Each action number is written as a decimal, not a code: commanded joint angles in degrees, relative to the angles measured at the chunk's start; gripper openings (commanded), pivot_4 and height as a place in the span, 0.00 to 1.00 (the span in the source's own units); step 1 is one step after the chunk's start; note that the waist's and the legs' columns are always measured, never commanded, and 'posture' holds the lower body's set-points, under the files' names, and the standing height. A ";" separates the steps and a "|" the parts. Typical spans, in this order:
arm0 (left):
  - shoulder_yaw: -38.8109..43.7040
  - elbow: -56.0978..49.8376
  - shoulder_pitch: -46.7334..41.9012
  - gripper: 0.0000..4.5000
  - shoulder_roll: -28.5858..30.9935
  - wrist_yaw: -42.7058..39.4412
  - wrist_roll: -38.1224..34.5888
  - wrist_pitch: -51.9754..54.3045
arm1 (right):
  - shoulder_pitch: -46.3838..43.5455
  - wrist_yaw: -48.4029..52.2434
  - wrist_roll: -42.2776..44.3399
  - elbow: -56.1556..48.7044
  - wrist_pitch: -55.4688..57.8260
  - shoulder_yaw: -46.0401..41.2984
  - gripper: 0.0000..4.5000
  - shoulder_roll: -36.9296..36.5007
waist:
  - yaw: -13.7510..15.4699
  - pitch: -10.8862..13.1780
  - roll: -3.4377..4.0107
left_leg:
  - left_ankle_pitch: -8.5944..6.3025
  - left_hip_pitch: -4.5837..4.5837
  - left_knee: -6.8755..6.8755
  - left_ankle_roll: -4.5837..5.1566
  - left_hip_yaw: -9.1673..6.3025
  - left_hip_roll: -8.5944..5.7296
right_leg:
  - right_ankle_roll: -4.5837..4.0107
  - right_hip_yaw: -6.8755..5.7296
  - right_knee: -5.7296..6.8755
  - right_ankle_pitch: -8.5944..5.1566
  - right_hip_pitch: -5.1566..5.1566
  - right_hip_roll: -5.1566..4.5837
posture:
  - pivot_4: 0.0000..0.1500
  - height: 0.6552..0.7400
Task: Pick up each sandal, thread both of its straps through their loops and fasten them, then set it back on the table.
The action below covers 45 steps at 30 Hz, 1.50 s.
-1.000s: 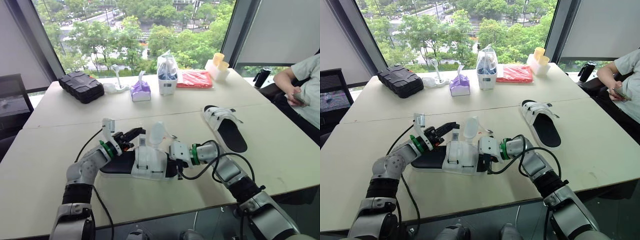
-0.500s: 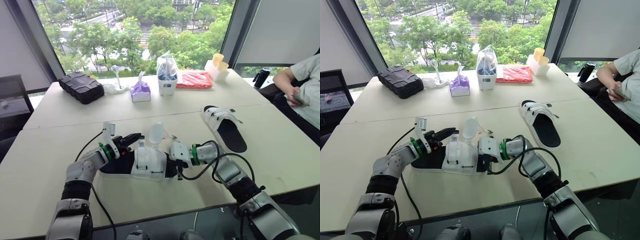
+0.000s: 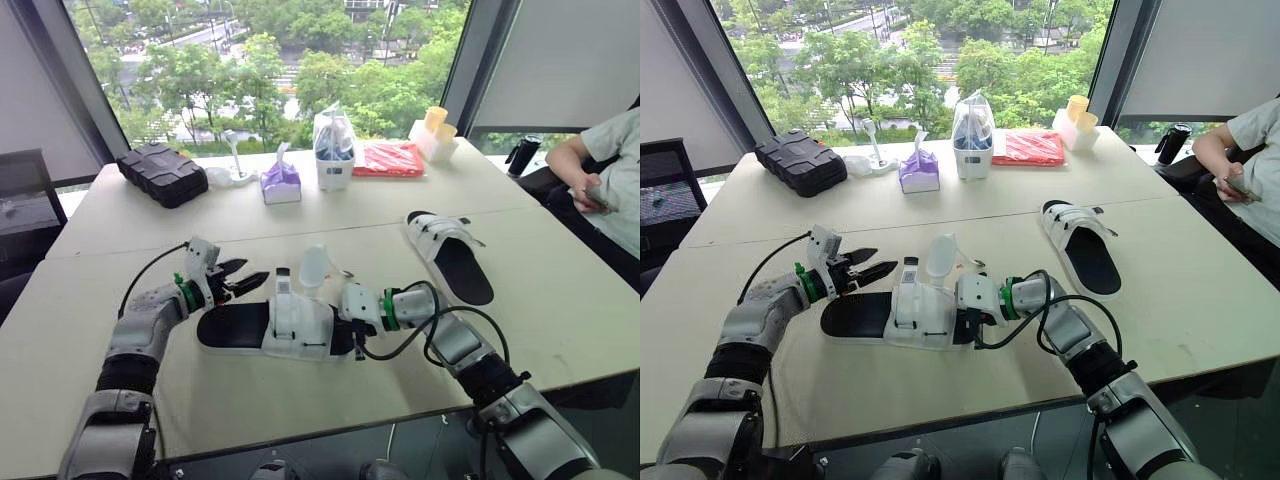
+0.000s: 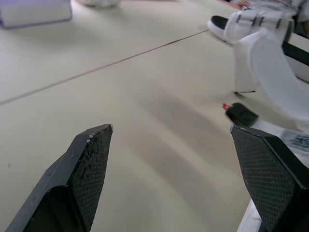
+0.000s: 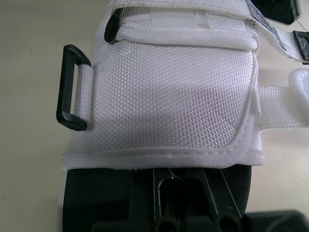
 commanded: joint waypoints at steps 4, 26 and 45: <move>0.26 1.05 -5.30 0.90 1.10 -5.86 -0.78 -1.61 | 1.95 0.54 -3.18 3.22 1.71 2.23 0.00 -0.97 | -0.22 0.00 0.00 | 0.00 0.00 -0.02 0.00 0.01 0.01 | 0.02 0.00 0.01 0.00 -0.02 0.01 | 1.00 1.00; -10.15 7.60 -8.54 0.01 -0.01 -22.04 7.12 -6.93 | 1.85 0.39 -3.33 3.46 1.64 2.19 0.00 -1.18 | -0.25 0.00 0.00 | 0.01 -0.01 0.02 0.02 0.03 0.00 | 0.03 0.00 0.07 0.01 -0.02 0.02 | 1.00 1.00; -15.00 15.15 -9.53 0.01 3.34 -23.31 15.88 -9.51 | 1.66 -0.06 -3.40 3.86 1.06 2.34 0.00 -1.11 | -0.35 -0.01 -0.01 | -0.01 0.06 0.02 0.06 0.05 0.00 | 0.07 0.01 0.21 0.00 -0.01 0.03 | 1.00 1.00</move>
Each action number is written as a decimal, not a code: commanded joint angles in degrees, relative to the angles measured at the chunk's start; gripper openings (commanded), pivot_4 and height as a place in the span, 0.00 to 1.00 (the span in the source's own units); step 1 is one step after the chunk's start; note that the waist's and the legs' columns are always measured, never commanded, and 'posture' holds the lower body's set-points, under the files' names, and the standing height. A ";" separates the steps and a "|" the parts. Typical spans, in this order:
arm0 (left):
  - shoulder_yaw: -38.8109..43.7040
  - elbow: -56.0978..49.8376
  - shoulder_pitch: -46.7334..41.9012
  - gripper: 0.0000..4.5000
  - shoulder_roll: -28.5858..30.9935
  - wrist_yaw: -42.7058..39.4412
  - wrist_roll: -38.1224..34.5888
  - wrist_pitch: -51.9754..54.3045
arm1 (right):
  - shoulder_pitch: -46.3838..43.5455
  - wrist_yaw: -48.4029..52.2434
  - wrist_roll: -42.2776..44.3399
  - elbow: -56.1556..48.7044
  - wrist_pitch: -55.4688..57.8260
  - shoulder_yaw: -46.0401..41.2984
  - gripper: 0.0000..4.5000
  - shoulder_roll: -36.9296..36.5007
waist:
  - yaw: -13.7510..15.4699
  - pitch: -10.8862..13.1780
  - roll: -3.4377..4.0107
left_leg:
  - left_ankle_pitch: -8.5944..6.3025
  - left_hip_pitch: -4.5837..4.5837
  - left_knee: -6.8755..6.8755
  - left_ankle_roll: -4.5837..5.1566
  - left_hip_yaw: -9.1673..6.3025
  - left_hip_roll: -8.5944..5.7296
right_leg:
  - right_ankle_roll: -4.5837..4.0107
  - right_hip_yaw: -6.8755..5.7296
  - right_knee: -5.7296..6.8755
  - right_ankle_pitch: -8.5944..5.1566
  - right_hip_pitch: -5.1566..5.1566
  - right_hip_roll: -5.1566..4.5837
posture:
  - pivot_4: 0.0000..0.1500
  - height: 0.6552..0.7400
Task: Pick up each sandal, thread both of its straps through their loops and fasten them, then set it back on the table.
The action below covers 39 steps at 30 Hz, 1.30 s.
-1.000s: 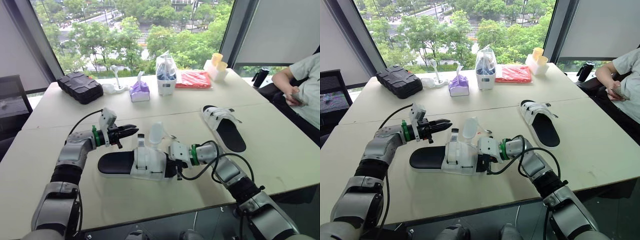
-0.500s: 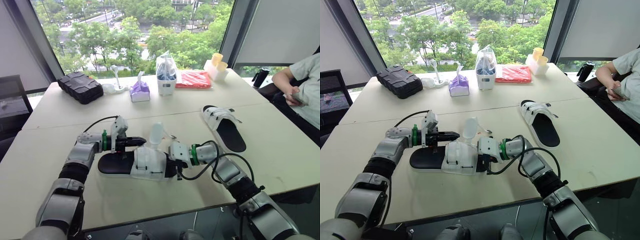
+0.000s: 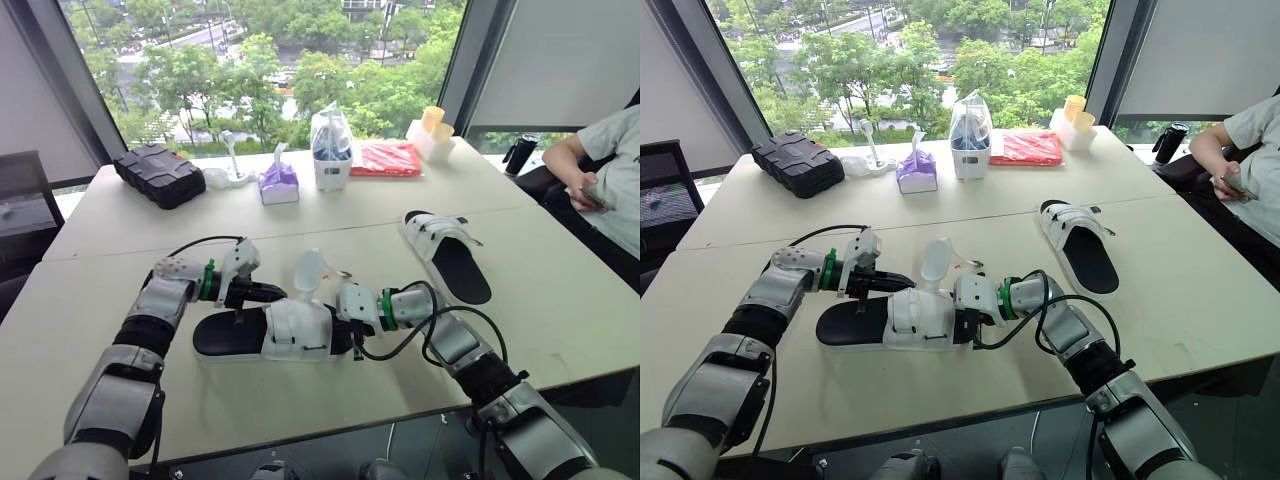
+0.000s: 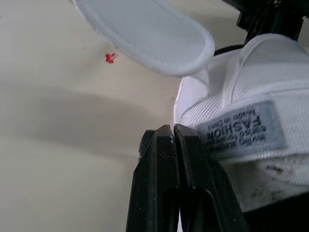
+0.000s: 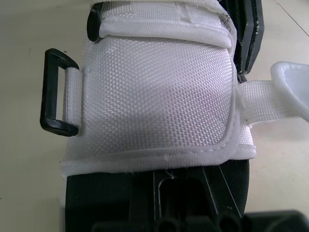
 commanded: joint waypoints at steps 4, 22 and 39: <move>2.77 1.43 0.03 0.01 -0.63 2.69 -1.40 2.99 | 1.78 0.43 -3.35 3.66 1.36 1.87 0.00 -1.20 | 0.06 0.00 0.00 | 0.00 0.00 0.06 0.00 0.00 0.00 | 0.02 0.00 0.11 -0.01 -0.01 0.00 | 1.00 1.00; 11.87 4.88 -9.12 0.40 -3.80 4.26 -11.36 25.05 | 0.98 0.03 -3.48 4.55 1.03 2.29 0.00 -0.85 | -0.79 0.02 -0.03 | 0.00 0.00 0.13 0.00 -0.04 -0.07 | 0.15 0.00 0.46 -0.08 -0.09 -0.01 | 1.00 1.00; 7.32 5.64 -9.02 0.99 -9.18 -0.88 -11.53 34.59 | 1.12 0.06 -3.68 4.50 0.68 2.42 0.00 -1.30 | -0.76 0.02 -0.04 | 0.01 0.00 0.16 -0.01 -0.06 -0.10 | 0.16 0.01 0.47 -0.08 -0.06 -0.03 | 1.00 1.00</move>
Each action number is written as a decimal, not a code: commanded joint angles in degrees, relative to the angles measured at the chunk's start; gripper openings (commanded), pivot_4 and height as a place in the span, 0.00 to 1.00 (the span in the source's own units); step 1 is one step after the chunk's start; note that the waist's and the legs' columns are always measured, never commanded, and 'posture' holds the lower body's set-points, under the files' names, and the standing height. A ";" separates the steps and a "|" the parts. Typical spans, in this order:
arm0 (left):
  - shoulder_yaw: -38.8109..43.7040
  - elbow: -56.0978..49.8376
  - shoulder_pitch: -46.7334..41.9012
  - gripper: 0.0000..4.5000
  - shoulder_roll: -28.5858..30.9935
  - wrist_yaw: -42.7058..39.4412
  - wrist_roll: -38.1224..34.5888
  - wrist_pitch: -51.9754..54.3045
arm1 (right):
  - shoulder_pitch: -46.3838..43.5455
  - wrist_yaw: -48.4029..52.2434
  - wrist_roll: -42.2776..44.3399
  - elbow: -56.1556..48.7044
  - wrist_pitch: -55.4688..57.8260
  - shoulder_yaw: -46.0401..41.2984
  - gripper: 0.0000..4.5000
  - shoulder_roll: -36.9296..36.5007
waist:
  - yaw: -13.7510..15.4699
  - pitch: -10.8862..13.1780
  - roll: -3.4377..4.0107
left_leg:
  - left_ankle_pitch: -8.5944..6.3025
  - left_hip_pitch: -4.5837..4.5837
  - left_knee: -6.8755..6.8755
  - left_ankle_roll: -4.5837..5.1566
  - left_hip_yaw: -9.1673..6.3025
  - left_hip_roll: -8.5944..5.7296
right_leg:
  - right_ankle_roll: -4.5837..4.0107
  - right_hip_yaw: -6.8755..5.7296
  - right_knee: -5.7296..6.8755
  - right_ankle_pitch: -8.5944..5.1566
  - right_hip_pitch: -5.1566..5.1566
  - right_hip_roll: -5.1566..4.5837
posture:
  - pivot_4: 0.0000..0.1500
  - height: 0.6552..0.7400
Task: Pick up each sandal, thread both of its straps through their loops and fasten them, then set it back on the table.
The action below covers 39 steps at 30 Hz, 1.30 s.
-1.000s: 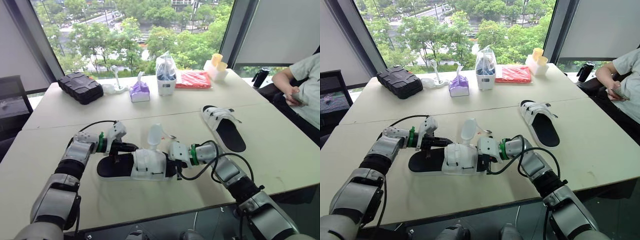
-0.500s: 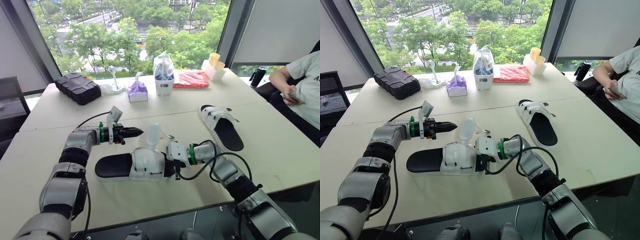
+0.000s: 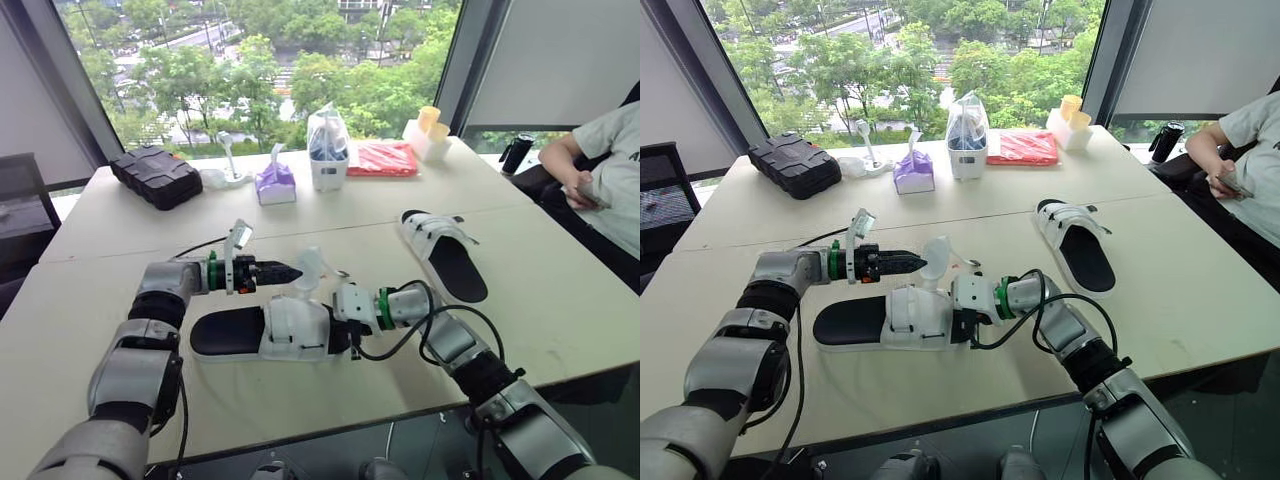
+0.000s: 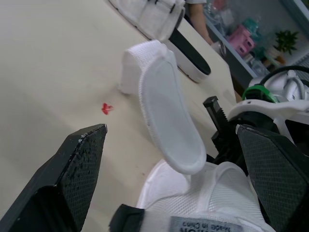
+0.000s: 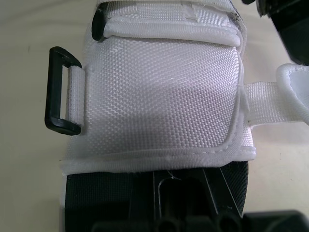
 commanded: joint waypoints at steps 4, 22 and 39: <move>-0.49 1.46 -2.54 0.99 -3.75 -2.04 -1.26 4.42 | 1.97 0.49 -3.56 3.40 1.55 1.69 0.00 -1.82 | -0.04 0.00 0.00 | 0.00 0.00 0.00 0.00 0.00 0.00 | 0.00 0.01 0.00 0.00 -0.02 0.00 | 1.00 1.00; 3.62 8.72 -7.26 0.99 -7.76 -6.66 -2.16 5.85 | 3.18 0.43 -3.74 1.52 2.16 1.29 0.00 -3.02 | 0.91 0.00 -0.01 | 0.00 0.00 0.07 0.00 -0.03 -0.08 | 0.08 0.00 0.01 0.00 0.04 -0.06 | 1.00 1.00; -11.04 -1.51 1.04 0.99 3.99 -13.83 3.14 -6.04 | 3.28 0.26 -3.62 1.33 2.42 1.46 0.00 -2.90 | 0.55 -0.04 -0.01 | -0.01 0.10 -0.02 0.01 0.02 -0.07 | 0.07 0.07 0.00 -0.01 0.06 -0.08 | 1.00 1.00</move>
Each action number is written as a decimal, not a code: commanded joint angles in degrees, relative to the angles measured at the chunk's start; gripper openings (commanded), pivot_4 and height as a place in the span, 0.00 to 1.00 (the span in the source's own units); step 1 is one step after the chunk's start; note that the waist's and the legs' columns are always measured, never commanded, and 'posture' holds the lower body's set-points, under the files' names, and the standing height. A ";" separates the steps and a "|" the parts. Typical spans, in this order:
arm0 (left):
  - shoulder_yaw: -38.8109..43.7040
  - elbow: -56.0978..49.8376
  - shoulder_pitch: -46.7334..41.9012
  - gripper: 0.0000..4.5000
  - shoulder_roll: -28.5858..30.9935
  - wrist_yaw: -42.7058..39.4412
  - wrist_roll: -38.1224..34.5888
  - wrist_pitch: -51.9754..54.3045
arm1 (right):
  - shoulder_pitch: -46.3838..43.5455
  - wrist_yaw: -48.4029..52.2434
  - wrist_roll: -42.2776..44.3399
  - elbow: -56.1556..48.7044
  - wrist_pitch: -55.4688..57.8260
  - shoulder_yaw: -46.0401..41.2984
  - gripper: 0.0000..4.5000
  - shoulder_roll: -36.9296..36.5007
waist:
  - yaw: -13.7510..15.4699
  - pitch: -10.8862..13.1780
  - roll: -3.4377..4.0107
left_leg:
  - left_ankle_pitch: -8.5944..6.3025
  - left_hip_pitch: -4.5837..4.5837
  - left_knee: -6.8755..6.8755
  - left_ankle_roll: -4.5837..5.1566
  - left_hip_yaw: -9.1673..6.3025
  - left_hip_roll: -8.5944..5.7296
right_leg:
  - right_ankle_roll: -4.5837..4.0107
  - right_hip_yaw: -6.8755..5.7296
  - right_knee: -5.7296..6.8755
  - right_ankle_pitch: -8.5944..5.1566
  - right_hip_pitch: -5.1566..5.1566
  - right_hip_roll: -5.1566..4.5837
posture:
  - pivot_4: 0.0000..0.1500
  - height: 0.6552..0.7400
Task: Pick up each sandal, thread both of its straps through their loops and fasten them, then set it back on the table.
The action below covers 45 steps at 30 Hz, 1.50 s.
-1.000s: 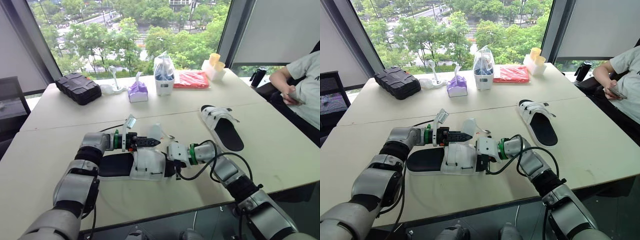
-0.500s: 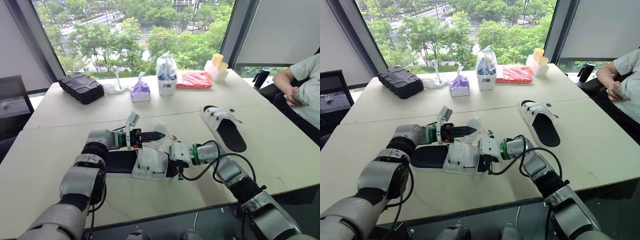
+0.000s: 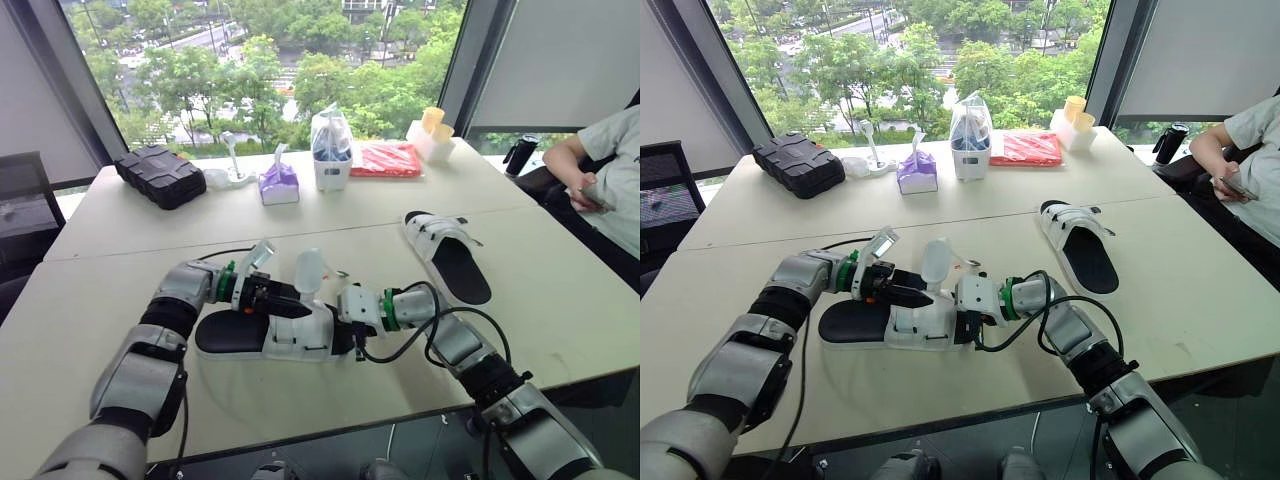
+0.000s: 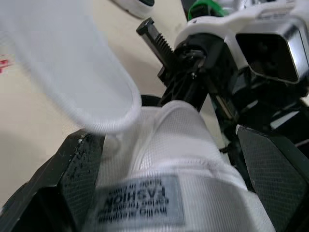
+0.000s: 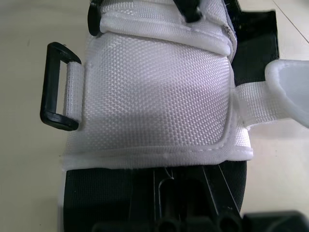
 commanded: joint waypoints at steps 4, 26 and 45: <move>-0.71 4.13 -3.10 0.99 1.35 -0.58 -0.44 -0.23 | 1.93 0.78 -3.20 3.53 2.22 1.82 0.00 -1.43 | -0.08 0.00 0.00 | 0.00 0.00 0.00 0.01 0.01 0.00 | 0.01 -0.01 0.01 0.00 -0.01 0.01 | 1.00 1.00; -4.50 23.70 -19.62 0.99 -4.47 -0.41 3.69 -6.75 | 2.39 0.60 -3.53 2.87 2.39 1.68 0.00 -2.18 | -0.17 0.02 -0.03 | 0.01 -0.07 0.06 0.02 0.02 -0.01 | 0.08 -0.03 0.03 -0.04 -0.01 0.02 | 1.00 1.00; 20.23 26.30 -21.21 0.99 -11.57 12.67 -4.92 8.34 | 2.82 -0.09 -3.84 2.41 2.58 1.61 0.00 -2.66 | -0.63 0.03 -0.05 | 0.00 -0.13 0.13 0.04 -0.03 -0.04 | 0.16 -0.07 0.07 -0.06 -0.04 0.00 | 1.00 1.00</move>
